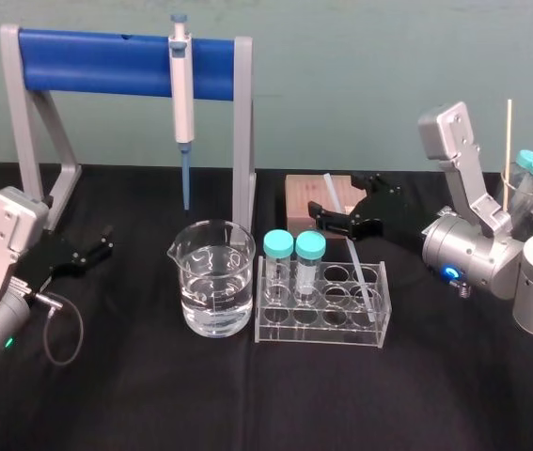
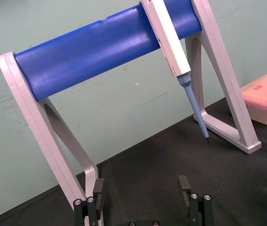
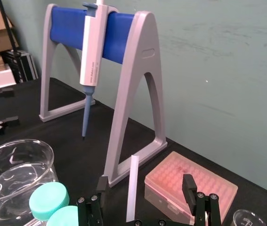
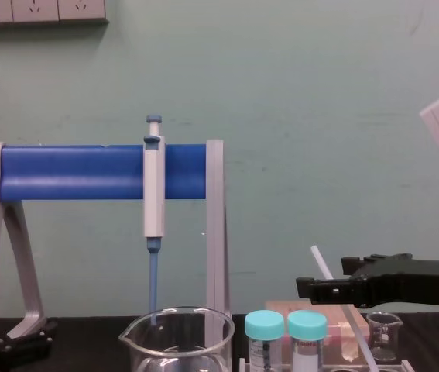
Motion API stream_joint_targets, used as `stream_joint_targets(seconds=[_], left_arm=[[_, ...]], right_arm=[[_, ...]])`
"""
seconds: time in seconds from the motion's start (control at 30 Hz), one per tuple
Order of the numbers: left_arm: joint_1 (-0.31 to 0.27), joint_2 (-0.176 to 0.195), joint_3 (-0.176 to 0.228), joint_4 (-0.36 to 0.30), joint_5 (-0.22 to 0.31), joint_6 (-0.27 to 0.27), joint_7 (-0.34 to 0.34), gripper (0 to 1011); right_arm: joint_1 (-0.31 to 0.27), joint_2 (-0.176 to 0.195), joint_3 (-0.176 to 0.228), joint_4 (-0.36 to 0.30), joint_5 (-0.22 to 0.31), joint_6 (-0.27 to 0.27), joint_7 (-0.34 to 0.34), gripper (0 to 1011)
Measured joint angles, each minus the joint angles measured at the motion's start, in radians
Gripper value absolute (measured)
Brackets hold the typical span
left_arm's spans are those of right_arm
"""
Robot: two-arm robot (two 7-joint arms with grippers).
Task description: Pick up the stirring rod with one hand, then place it down.
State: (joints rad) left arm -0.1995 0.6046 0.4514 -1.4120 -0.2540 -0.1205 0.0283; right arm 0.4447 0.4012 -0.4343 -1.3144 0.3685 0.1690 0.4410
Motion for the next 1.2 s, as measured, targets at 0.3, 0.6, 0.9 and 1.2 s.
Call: stream_joint_targets(seconds=[0.3,0.6,0.9,1.2], left_arm=[[0.0,0.0,0.0,0.0,0.0,0.0,0.0,1000],[0.0,0.0,0.0,0.0,0.0,0.0,0.0,1001],[0.0,0.0,0.0,0.0,0.0,0.0,0.0,1000],[0.0,0.0,0.0,0.0,0.0,0.0,0.0,1000]], right_arm=[[-0.012,-0.004,0.011,-0.003,-0.007,0.017,-0.012,1000],[-0.023,-0.003,0.017,-0.011,-0.012,0.021,-0.012,1000],[-0.036,0.001,0.022,-0.023,-0.023,0.032,-0.018,1000],[-0.048,0.006,0.027,-0.038,-0.032,0.039,-0.025,1000]])
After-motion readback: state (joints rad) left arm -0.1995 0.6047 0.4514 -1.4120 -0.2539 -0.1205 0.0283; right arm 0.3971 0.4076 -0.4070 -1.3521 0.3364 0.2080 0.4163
